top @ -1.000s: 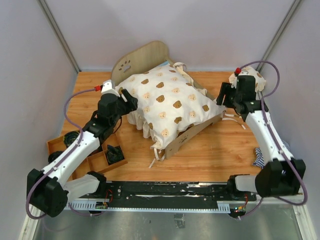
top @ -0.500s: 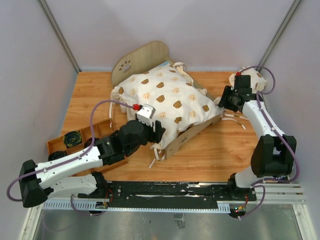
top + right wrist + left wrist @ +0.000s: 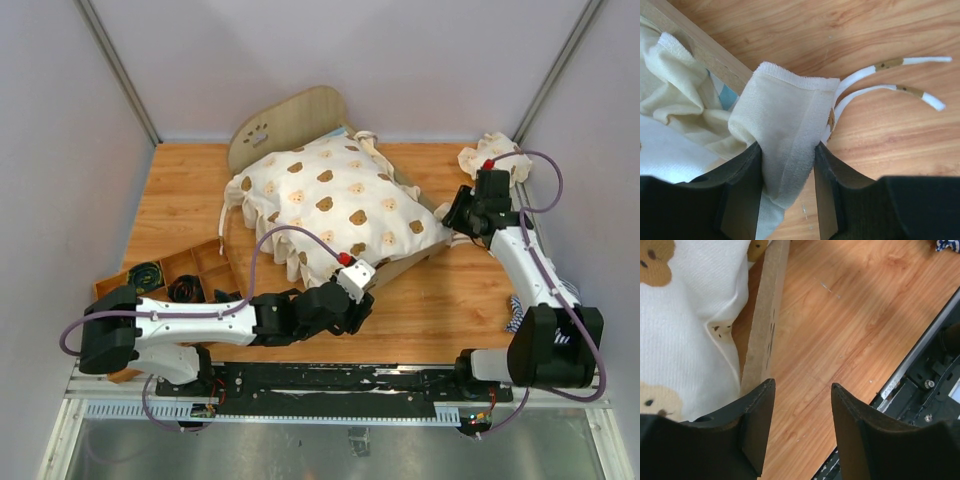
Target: Set up the pet bed
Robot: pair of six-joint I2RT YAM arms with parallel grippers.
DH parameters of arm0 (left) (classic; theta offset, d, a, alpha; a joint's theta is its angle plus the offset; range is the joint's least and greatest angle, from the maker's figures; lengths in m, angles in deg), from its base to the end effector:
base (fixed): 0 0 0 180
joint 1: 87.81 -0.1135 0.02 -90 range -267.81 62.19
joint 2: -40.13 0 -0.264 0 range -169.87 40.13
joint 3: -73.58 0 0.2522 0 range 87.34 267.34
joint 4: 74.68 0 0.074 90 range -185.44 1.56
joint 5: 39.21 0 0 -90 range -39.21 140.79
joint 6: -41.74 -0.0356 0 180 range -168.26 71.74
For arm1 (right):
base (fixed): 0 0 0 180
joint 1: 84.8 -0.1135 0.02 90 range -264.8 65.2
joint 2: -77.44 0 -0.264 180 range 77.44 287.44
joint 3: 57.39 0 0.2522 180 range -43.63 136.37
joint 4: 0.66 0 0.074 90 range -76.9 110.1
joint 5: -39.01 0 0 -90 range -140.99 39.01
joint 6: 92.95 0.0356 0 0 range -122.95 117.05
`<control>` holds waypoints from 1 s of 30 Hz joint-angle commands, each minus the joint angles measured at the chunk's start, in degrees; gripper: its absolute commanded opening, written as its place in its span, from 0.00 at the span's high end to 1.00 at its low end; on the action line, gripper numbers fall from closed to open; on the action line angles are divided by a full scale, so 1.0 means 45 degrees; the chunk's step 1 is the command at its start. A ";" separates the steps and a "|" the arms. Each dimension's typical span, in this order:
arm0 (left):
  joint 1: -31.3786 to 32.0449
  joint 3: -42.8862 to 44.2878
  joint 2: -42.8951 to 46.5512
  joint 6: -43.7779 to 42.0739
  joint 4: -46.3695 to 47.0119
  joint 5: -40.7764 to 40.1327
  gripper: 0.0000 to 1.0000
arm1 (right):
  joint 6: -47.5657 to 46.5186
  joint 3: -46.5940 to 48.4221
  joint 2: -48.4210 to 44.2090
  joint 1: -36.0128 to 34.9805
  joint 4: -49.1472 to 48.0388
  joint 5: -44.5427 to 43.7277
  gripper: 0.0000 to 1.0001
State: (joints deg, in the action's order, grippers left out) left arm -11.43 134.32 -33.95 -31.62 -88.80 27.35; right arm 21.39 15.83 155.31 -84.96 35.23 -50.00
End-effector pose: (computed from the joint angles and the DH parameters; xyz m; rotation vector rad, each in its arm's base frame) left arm 0.0815 -0.2762 0.2600 0.7953 1.9023 -0.6092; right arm 0.2992 0.0015 0.2799 0.4707 2.2412 0.2431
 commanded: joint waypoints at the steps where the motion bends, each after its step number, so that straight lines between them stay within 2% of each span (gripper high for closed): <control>1: 0.0035 -0.0128 -0.0718 0.0680 0.0319 -0.1653 0.48 | -0.0370 -0.1213 -0.1296 0.0582 0.1470 -0.0734 0.65; 6: -0.0826 -0.0567 -0.0299 0.1303 0.0128 -0.2018 0.51 | -0.0113 -0.3103 -0.3794 0.0613 0.1782 -0.0766 0.65; 12: -0.2556 -0.1216 0.0602 0.0813 0.0617 -0.2301 0.53 | 0.0657 -0.5180 -0.6722 0.0540 0.1969 0.1724 0.68; 18: -0.3893 -0.0686 0.0136 -0.0001 0.0826 -0.2429 0.53 | 0.1923 -0.6457 -0.8807 -0.0286 0.1550 0.3876 0.65; 24: -0.5474 -0.0081 -0.0382 -0.0405 0.0836 -0.2273 0.53 | 0.3365 -0.7323 -0.9921 -0.2026 0.0086 0.4379 0.64; 30: -0.5977 0.1456 -0.0178 0.0356 0.0137 -0.2065 0.48 | 0.4483 -0.7667 -0.9173 -0.5475 -0.1885 0.1924 0.63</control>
State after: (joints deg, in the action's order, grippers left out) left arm -35.95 133.60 -35.46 -30.96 -90.90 21.51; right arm 36.80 -18.29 111.66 -101.66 34.16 -35.09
